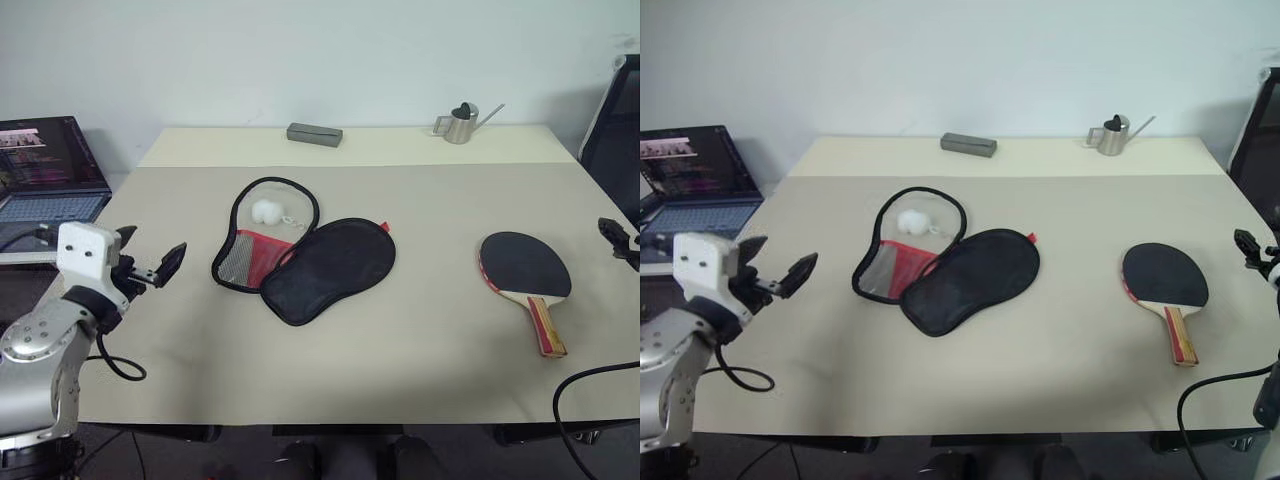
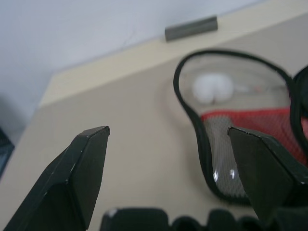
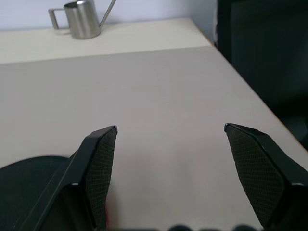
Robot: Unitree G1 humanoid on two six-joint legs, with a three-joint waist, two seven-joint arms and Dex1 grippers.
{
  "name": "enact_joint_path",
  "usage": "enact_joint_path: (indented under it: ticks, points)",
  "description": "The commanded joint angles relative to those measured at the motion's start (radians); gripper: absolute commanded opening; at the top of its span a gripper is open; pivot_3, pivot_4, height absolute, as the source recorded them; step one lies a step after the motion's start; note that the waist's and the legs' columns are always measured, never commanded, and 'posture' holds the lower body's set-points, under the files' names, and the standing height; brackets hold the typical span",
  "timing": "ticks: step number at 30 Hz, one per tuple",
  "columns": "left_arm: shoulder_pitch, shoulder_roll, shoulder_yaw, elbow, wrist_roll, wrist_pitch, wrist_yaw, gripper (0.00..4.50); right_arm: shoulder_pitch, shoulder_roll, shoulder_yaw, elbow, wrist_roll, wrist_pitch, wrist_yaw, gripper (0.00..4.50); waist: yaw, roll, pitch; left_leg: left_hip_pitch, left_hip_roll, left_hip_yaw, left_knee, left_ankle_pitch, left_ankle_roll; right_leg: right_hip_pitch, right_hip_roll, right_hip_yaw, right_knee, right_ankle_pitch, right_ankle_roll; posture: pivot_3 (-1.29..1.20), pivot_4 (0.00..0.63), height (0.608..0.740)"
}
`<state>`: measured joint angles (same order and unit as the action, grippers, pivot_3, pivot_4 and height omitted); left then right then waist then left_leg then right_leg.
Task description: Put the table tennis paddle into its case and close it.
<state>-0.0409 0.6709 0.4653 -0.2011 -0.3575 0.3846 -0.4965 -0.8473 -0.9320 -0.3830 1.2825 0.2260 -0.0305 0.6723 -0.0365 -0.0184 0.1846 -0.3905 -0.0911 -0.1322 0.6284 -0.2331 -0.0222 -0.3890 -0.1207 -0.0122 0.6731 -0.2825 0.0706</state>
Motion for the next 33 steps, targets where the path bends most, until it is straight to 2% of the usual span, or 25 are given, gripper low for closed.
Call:
enact_joint_path:
  ticks: [1, 7, 12, 22, 33]
  points:
    - [-0.013, 0.014, -0.006, -0.002, 0.022, -0.025, 0.001, 4.29, -0.017, -0.015, 0.026, -0.031, -0.029, -0.027, 0.028, 3.88, 0.002, 0.0, 0.0, 0.0, 0.0, 0.0, 0.0, 0.0, 0.0, 0.0, 0.0, 0.0, 0.0, 0.0, 0.0, 0.0, 0.15, 0.74]
    - [-0.093, 0.028, -0.037, 0.046, 0.001, -0.036, -0.054, 4.29, -0.018, 0.008, 0.015, -0.065, -0.006, -0.025, 0.081, 3.88, 0.004, 0.0, 0.0, 0.0, 0.0, 0.0, 0.001, 0.0, 0.0, 0.0, 0.0, 0.0, 0.0, 0.001, 0.001, 0.0, 0.15, 0.74]
    - [-0.108, 0.039, 0.018, 0.064, -0.051, -0.034, -0.106, 4.29, -0.003, 0.046, 0.014, -0.132, 0.017, -0.001, 0.138, 3.88, -0.003, 0.0, 0.0, 0.0, 0.0, 0.0, 0.0, 0.0, 0.0, 0.0, 0.0, 0.001, -0.001, 0.001, 0.001, 0.0, 0.15, 0.74]
    - [-0.018, 0.103, 0.128, 0.06, -0.118, -0.021, -0.194, 4.29, 0.062, 0.137, 0.03, -0.384, 0.076, 0.143, 0.227, 3.88, -0.004, 0.0, 0.0, 0.0, 0.0, -0.003, 0.0, 0.0, 0.0, 0.0, 0.0, 0.001, -0.001, 0.001, 0.001, 0.0, 0.15, 0.74]
    - [0.003, 0.096, 0.155, 0.055, -0.119, -0.026, -0.161, 4.29, 0.084, 0.165, 0.029, -0.45, 0.105, 0.239, 0.235, 3.88, 0.004, 0.0, 0.0, 0.0, 0.0, -0.004, 0.0, -0.001, 0.001, 0.0, 0.0, 0.001, -0.001, 0.001, 0.002, 0.0, 0.15, 0.74]
